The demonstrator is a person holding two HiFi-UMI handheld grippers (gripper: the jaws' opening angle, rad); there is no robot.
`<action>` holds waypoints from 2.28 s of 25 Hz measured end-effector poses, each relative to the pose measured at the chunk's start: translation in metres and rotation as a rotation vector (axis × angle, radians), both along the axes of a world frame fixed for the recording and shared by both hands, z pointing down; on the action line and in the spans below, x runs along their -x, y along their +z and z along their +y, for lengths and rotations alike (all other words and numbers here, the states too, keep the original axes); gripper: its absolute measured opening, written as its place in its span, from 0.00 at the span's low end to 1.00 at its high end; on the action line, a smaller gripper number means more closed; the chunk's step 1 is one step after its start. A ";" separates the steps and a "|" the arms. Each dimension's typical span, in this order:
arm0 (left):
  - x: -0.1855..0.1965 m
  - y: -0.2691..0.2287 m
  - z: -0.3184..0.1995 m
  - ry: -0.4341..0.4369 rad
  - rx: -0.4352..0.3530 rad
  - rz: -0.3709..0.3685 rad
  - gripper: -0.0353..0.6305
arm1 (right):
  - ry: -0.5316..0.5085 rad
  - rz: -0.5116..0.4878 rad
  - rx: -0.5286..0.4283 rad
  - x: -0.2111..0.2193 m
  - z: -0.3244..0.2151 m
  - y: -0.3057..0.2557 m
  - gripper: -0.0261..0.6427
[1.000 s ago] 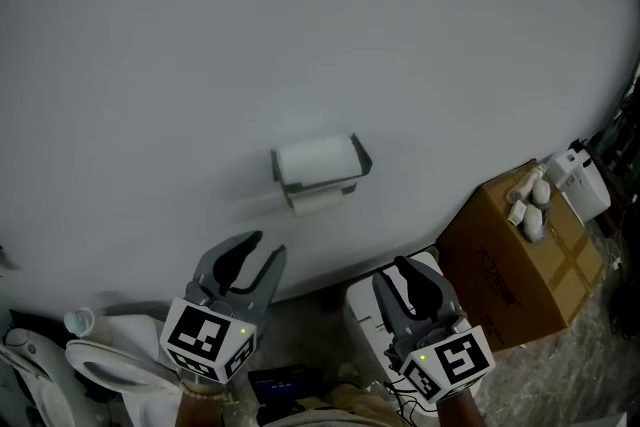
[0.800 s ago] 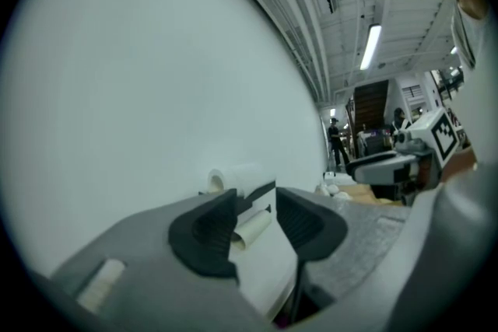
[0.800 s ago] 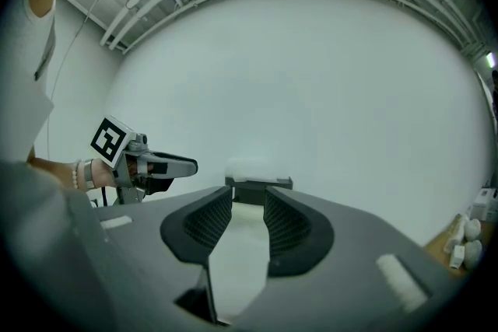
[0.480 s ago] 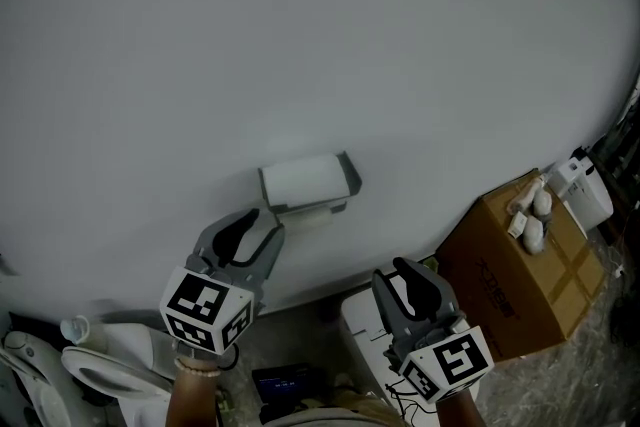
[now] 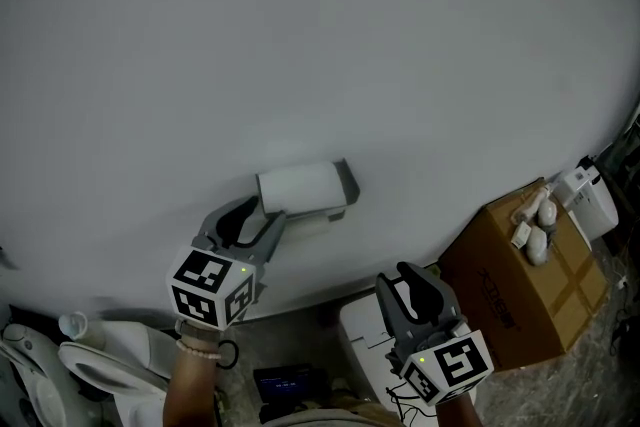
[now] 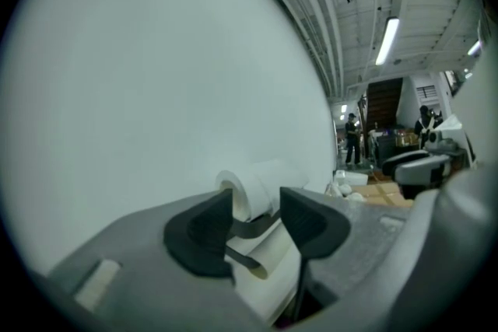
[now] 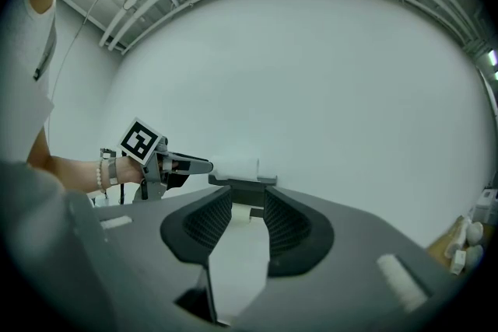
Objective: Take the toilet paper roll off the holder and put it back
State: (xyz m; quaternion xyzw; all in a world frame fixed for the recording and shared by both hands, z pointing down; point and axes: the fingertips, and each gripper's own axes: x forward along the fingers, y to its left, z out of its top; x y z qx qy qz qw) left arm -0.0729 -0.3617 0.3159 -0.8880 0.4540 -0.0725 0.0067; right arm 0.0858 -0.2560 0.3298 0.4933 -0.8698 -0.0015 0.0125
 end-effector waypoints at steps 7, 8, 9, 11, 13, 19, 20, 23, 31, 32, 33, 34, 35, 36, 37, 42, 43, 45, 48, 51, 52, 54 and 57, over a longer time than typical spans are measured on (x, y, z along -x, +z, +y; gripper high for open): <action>-0.009 0.003 -0.010 0.005 0.024 0.006 0.32 | 0.008 -0.010 0.011 -0.011 -0.005 0.004 0.21; -0.010 0.003 -0.012 0.005 0.025 0.005 0.32 | 0.008 -0.012 0.011 -0.012 -0.006 0.004 0.21; -0.011 0.004 -0.013 0.004 0.025 0.003 0.32 | 0.008 -0.013 0.012 -0.013 -0.007 0.005 0.21; -0.012 0.004 -0.014 0.001 0.022 0.001 0.31 | 0.007 -0.015 0.014 -0.014 -0.008 0.006 0.21; -0.012 0.002 -0.015 -0.003 0.016 0.005 0.27 | 0.005 -0.016 0.017 -0.015 -0.009 0.007 0.21; -0.016 -0.003 -0.013 0.008 -0.011 0.026 0.22 | -0.001 -0.012 0.021 -0.016 -0.010 0.008 0.21; -0.017 -0.004 -0.013 0.009 -0.017 0.027 0.21 | -0.001 -0.012 0.021 -0.016 -0.010 0.007 0.21; -0.020 -0.007 -0.013 0.008 -0.038 0.019 0.16 | -0.003 -0.011 0.021 -0.016 -0.011 0.007 0.21; -0.025 -0.016 -0.007 0.029 -0.081 0.010 0.14 | 0.000 -0.008 0.014 -0.019 -0.011 0.007 0.21; -0.025 -0.018 -0.006 0.031 -0.087 0.011 0.14 | -0.002 -0.008 0.010 -0.019 -0.011 0.006 0.21; -0.025 -0.021 -0.004 0.033 -0.092 0.012 0.14 | -0.004 -0.008 0.005 -0.018 -0.012 0.004 0.21; -0.025 -0.023 -0.003 0.033 -0.096 0.013 0.14 | -0.008 -0.009 -0.002 -0.018 -0.013 0.002 0.21; -0.024 -0.025 -0.001 0.034 -0.100 0.015 0.14 | -0.012 -0.012 -0.010 -0.017 -0.014 -0.001 0.21; -0.023 -0.027 0.001 0.035 -0.103 0.018 0.14 | -0.018 -0.016 -0.018 -0.016 -0.015 -0.003 0.21; -0.023 -0.029 0.003 0.036 -0.106 0.021 0.14 | -0.026 -0.016 -0.026 -0.014 -0.016 -0.006 0.21; -0.019 -0.040 0.012 0.035 -0.122 0.024 0.14 | -0.078 0.007 -0.059 0.000 -0.024 -0.017 0.22; -0.017 -0.042 0.015 0.033 -0.127 0.023 0.14 | -0.091 0.005 -0.064 0.004 -0.025 -0.019 0.23; -0.014 -0.047 0.021 0.026 -0.138 0.021 0.14 | -0.120 0.000 -0.073 0.013 -0.028 -0.023 0.25; -0.005 -0.057 0.031 0.009 -0.156 0.022 0.14 | -0.163 -0.003 -0.090 0.028 -0.033 -0.030 0.27; 0.005 -0.065 0.042 -0.013 -0.167 0.025 0.14 | -0.214 -0.013 -0.102 0.047 -0.039 -0.037 0.27; 0.009 -0.067 0.047 -0.022 -0.169 0.027 0.14 | -0.237 -0.016 -0.103 0.055 -0.039 -0.039 0.28; 0.017 -0.071 0.056 -0.041 -0.173 0.028 0.14 | -0.285 -0.016 -0.109 0.071 -0.040 -0.043 0.28; 0.031 -0.075 0.071 -0.077 -0.182 0.017 0.14 | -0.352 -0.022 -0.122 0.098 -0.039 -0.048 0.29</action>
